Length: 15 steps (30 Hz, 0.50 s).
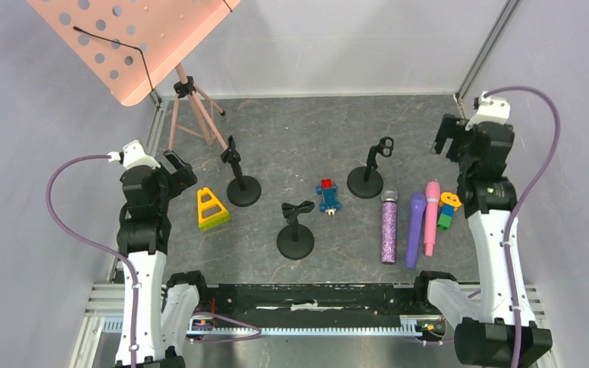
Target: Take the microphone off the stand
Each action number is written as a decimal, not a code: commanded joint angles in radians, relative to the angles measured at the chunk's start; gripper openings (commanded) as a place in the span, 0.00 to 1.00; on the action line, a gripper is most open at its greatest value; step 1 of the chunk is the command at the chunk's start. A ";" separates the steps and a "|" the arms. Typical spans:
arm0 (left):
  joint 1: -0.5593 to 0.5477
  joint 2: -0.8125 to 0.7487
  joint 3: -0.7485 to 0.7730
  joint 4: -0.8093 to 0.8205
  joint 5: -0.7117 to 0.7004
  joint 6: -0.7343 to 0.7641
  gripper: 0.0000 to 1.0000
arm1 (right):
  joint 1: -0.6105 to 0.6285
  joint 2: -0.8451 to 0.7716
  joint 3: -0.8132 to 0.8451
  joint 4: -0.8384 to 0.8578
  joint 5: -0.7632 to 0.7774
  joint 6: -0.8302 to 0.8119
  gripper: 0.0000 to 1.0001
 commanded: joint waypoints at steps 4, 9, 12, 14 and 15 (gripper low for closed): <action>0.006 -0.056 0.068 0.012 -0.040 -0.097 1.00 | -0.037 -0.014 0.150 0.095 -0.269 -0.012 0.98; 0.006 -0.053 0.073 0.012 0.006 -0.083 1.00 | -0.037 -0.090 -0.052 0.161 -0.412 0.019 0.98; 0.006 -0.062 0.062 0.010 0.002 -0.063 1.00 | -0.037 -0.124 -0.162 0.146 -0.368 0.017 0.98; 0.006 -0.073 0.055 0.010 -0.003 -0.052 1.00 | -0.037 -0.151 -0.210 0.151 -0.329 0.001 0.98; 0.006 -0.078 0.052 0.015 0.015 -0.038 1.00 | -0.037 -0.160 -0.222 0.154 -0.322 -0.011 0.98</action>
